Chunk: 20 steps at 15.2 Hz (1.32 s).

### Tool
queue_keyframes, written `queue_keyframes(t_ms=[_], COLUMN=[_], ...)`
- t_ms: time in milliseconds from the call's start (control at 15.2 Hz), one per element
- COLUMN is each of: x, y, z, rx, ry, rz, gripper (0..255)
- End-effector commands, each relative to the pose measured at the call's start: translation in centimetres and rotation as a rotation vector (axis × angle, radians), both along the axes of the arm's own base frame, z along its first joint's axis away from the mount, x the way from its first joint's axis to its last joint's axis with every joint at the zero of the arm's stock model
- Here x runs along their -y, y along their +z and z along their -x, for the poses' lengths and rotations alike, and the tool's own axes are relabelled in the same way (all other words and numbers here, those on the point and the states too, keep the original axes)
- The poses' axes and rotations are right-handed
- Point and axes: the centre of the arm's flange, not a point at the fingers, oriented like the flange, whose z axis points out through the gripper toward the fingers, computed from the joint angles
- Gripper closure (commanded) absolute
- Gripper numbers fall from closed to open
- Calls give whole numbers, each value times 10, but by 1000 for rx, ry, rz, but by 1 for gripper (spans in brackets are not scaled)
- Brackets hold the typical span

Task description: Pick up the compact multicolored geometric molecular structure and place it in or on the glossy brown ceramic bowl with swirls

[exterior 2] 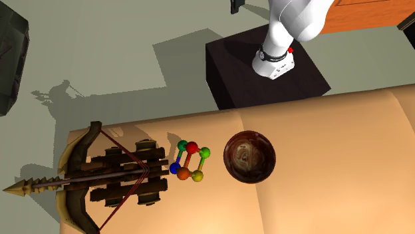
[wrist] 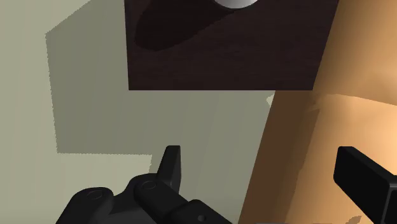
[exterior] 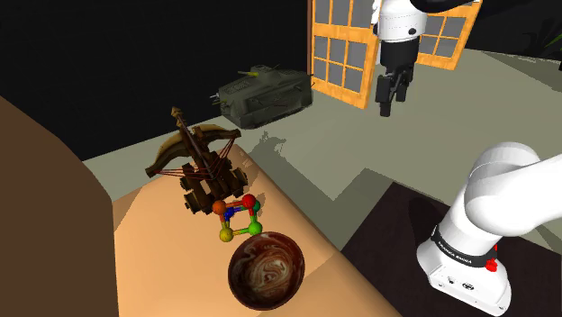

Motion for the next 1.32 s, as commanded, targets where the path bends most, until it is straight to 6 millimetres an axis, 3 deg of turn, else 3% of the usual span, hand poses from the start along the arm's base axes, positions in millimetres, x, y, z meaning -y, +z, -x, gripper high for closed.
queue_keyframes(t_ms=[0, 1254], x=[0, -172], y=[0, -113], z=[0, -132], rx=[0, 65], ry=[0, 65], rz=[0, -4], gripper=[0, 0])
